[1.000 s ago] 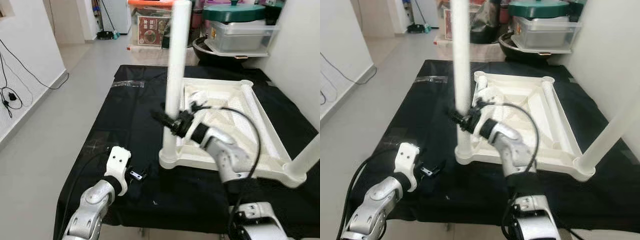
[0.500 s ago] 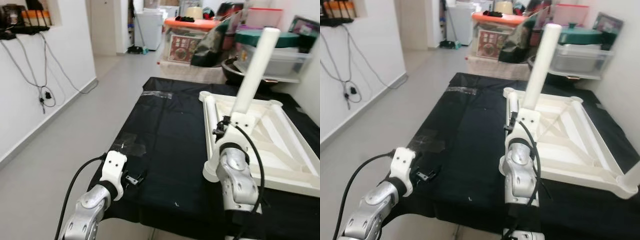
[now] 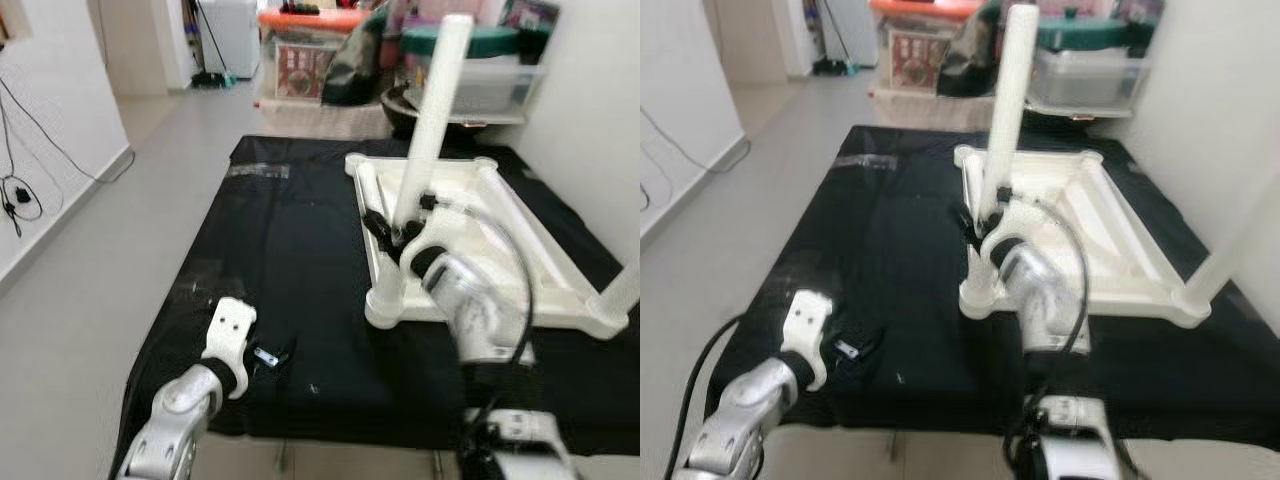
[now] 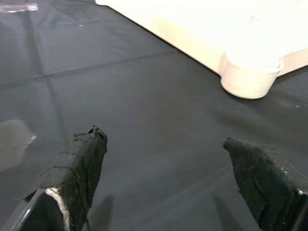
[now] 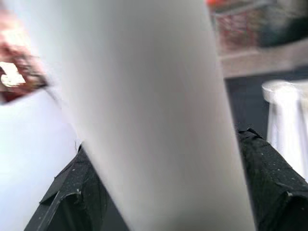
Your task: Building children table
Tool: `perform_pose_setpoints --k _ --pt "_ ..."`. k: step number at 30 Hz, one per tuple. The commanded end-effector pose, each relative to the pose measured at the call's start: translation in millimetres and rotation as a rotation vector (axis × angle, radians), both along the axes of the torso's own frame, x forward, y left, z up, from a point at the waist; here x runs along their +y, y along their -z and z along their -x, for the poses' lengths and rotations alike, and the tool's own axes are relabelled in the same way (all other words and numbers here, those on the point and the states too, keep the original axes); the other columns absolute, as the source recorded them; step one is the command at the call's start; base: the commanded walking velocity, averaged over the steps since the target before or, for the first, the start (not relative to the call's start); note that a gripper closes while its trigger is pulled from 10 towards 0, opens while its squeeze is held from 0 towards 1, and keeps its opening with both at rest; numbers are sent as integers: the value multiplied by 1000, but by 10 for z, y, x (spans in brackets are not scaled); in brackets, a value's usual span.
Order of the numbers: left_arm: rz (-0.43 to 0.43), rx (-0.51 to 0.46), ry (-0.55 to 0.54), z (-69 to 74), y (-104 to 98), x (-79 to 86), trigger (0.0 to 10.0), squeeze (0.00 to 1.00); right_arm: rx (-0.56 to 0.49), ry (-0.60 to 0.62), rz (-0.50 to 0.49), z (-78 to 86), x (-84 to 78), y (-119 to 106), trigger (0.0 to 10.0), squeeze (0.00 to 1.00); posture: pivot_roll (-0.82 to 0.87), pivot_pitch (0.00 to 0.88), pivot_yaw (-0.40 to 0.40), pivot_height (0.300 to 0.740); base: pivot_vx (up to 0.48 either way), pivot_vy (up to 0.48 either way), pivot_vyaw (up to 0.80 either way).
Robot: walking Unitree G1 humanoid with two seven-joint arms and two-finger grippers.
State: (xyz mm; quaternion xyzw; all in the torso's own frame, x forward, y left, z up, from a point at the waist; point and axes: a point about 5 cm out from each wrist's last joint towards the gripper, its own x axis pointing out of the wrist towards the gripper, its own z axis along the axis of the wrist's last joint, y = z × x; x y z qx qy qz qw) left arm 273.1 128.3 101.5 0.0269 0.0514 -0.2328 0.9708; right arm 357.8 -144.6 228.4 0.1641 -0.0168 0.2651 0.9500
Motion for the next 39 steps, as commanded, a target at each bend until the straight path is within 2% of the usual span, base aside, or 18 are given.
perform_pose_setpoints --k 1,2,5,6,7,8,13,15,16,18,23,26,27,28,29,33,34,39 --pt "8 -1 -2 -11 -24 -6 10000 0 -6 -102 -27 23 88 0 10000 0 28 0 -49 740 0 0 0" --pt "10 -3 4 -22 -26 -30 10000 0 -19 -268 -28 16 219 54 10000 0 29 0 -46 740 0 0 0" --pt "12 -5 6 -27 -32 -37 10000 0 -18 -318 -25 4 274 86 10000 0 29 0 -46 740 0 0 0" --pt "9 -8 6 -39 -37 -40 10000 0 -6 -347 -17 -10 355 159 8510 0 39 0 -52 740 0 0 0" --pt "8 -11 5 -51 -49 -38 10000 0 14 -346 -19 -24 421 237 2706 0 43 0 -56 740 0 0 0" --pt "7 -14 3 -59 -59 -34 10000 0 38 -321 -23 -47 452 307 0 0 45 0 -56 740 0 0 0" --pt "9 -15 -3 -30 -66 -11 10000 0 194 52 114 -202 287 623 0 0 45 0 -52 740 0 0 0" --pt "5 -5 -2 11 -37 2 10000 0 416 612 195 -183 -246 908 0 0 33 0 -47 740 0 0 0" --pt "5 -5 -2 11 -37 2 10000 0 416 612 195 -183 -246 908 0 0 33 0 -47 740 0 0 0" --pt "4 3 3 27 -17 -8 10000 0 501 973 228 143 -663 1109 0 0 31 0 -42 740 0 0 0" --pt "4 4 10 12 -19 -26 10000 0 437 1033 271 405 -655 1079 0 0 5 0 -30 740 0 0 0" --pt "4 1 14 1 -26 -32 10000 0 379 983 289 481 -539 1003 0 0 -3 0 -24 740 0 0 0" --pt "9 1 17 -5 -36 -35 10000 0 327 873 295 514 -365 909 10000 0 -14 0 -18 740 0 0 0" --pt "9 4 23 -4 -29 -43 10000 0 219 713 243 519 -166 760 10000 0 -21 0 -13 740 0 0 0" --pt "8 6 29 -4 -24 -50 10000 0 132 555 186 506 -8 618 10000 1000 -21 0 -11 740 0 0 0" --pt "4 8 36 -13 -16 -58 10000 0 30 294 156 442 210 433 10000 1000 -14 0 -16 740 0 0 0" --pt "4 2 34 -29 -29 -57 10000 0 5 99 165 403 279 349 10000 0 -3 0 -24 740 0 0 0" --pt "8 -11 20 -39 -59 -28 10000 0 -146 -338 268 547 281 167 10000 0 12 0 -32 740 0 0 0"
